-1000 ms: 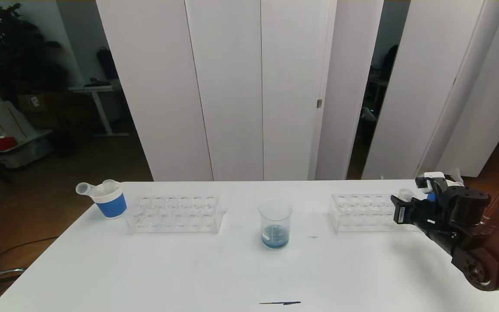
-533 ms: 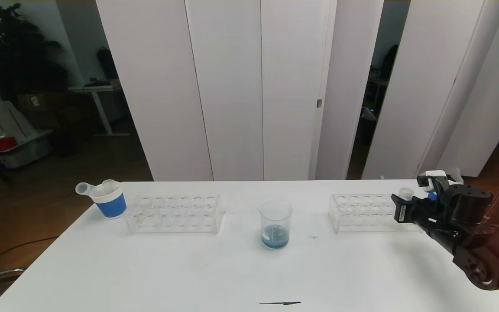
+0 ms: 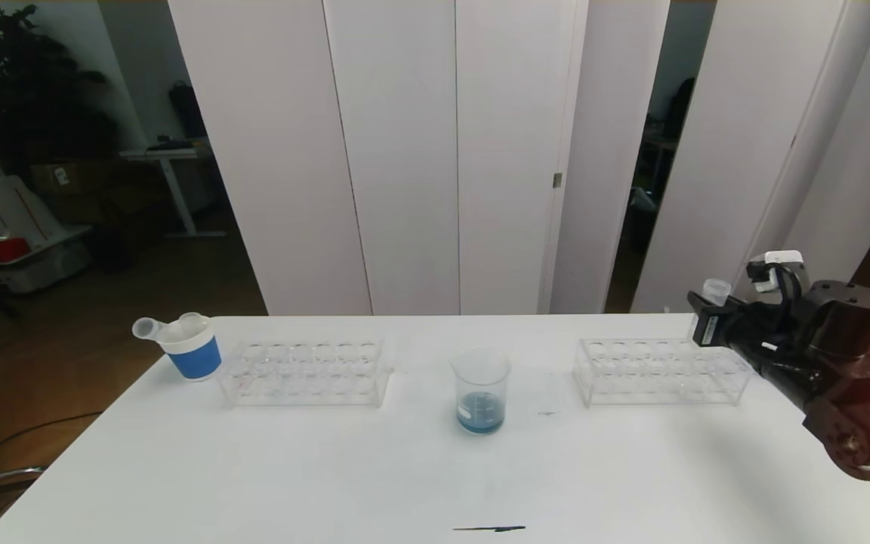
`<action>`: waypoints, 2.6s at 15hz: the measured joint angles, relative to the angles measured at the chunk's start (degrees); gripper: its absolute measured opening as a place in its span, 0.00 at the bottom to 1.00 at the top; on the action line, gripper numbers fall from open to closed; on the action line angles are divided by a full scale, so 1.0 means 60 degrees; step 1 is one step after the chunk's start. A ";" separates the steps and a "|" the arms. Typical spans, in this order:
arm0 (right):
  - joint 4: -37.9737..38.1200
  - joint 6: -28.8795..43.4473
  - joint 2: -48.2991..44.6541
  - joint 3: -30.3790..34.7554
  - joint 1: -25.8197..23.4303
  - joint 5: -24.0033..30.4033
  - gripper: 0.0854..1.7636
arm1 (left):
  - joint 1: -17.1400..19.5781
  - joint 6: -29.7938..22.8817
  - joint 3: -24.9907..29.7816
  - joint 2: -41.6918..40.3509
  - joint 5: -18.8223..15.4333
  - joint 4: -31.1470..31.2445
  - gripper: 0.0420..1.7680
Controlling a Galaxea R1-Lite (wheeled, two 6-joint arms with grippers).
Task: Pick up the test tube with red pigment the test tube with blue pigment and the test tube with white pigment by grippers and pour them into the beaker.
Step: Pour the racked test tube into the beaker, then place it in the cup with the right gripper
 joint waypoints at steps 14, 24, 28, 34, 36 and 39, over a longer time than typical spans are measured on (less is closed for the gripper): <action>0.9511 -0.0144 -0.0455 -0.8885 0.0693 0.0776 0.30 | 0.0004 0.0000 0.0000 0.0000 -0.0004 0.0000 0.99; 0.5266 -0.3712 -0.0211 -0.6396 0.2099 0.1739 0.30 | 0.0004 0.0000 0.0000 0.0000 0.0000 0.0000 0.99; 0.5008 -0.4171 0.0193 -0.6142 0.2649 0.2269 0.30 | 0.0000 0.0000 0.0000 0.0000 -0.0004 0.0000 0.99; 0.3726 -0.5348 0.0900 -0.5854 0.3086 0.2672 0.30 | 0.0004 0.0000 0.0000 0.0000 0.0000 0.0000 0.99; 0.3627 -0.5508 0.0987 -0.5795 0.3178 0.2857 0.30 | 0.0000 0.0000 0.0000 0.0000 -0.0004 0.0000 0.99; 0.3602 -0.6229 0.1213 -0.5951 0.3322 0.3312 0.30 | 0.0000 0.0000 0.0000 0.0000 0.0000 0.0000 0.99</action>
